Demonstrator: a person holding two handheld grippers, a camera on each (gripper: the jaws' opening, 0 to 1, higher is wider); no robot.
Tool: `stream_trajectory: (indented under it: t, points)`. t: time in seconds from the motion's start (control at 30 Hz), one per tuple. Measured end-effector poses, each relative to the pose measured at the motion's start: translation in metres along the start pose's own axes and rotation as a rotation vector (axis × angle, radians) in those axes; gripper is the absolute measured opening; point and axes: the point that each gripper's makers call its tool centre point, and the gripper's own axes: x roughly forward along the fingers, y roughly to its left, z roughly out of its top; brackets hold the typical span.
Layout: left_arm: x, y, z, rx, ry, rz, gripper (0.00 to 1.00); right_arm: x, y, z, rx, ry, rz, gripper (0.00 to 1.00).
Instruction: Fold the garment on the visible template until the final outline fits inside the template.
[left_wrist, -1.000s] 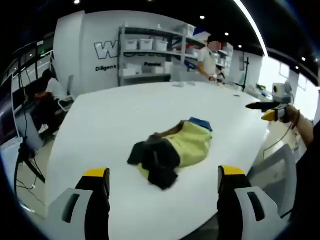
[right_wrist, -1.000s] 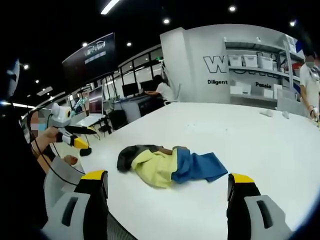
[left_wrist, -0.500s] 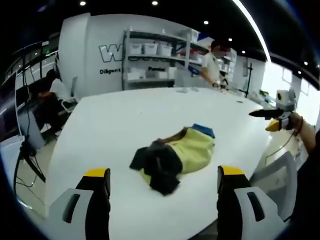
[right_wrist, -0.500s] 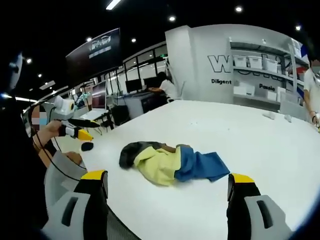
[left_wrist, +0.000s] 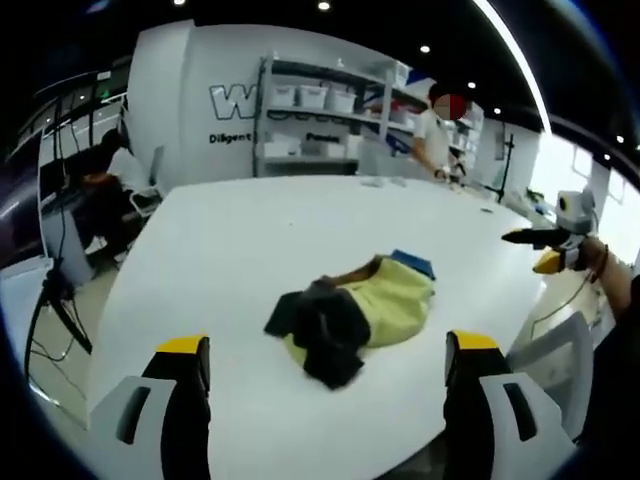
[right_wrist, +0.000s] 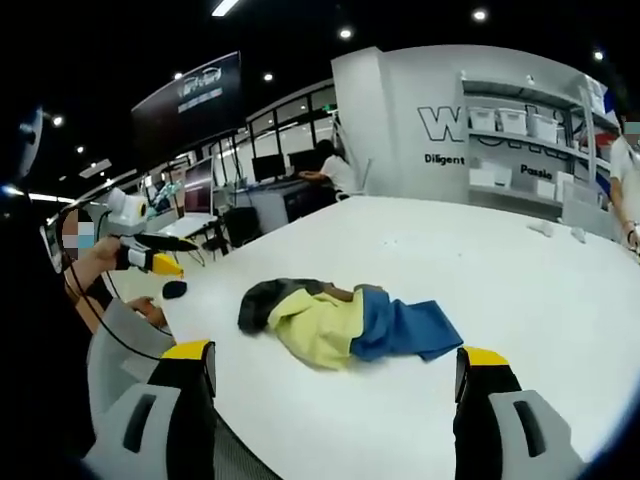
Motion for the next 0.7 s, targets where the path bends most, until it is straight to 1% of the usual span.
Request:
stream_trajectory:
  t: [0.3,0.5,0.7]
  points:
    - [0.0003,0.0006,0.0017,0.007,-0.006,0.002,0.99,0.0018,-0.0005,0.0004,0.0,0.001,0.004,0.99]
    - [0.002,-0.0002,0.0,0.012,0.006,0.001,0.99,-0.0005,-0.002,0.0031,0.008,-0.012,0.005,0.99]
    - [0.0038,-0.0011,0.0006,0.014,0.008,0.0,0.99,-0.0027,-0.0067,0.0022,-0.007,-0.004,-0.01,0.99]
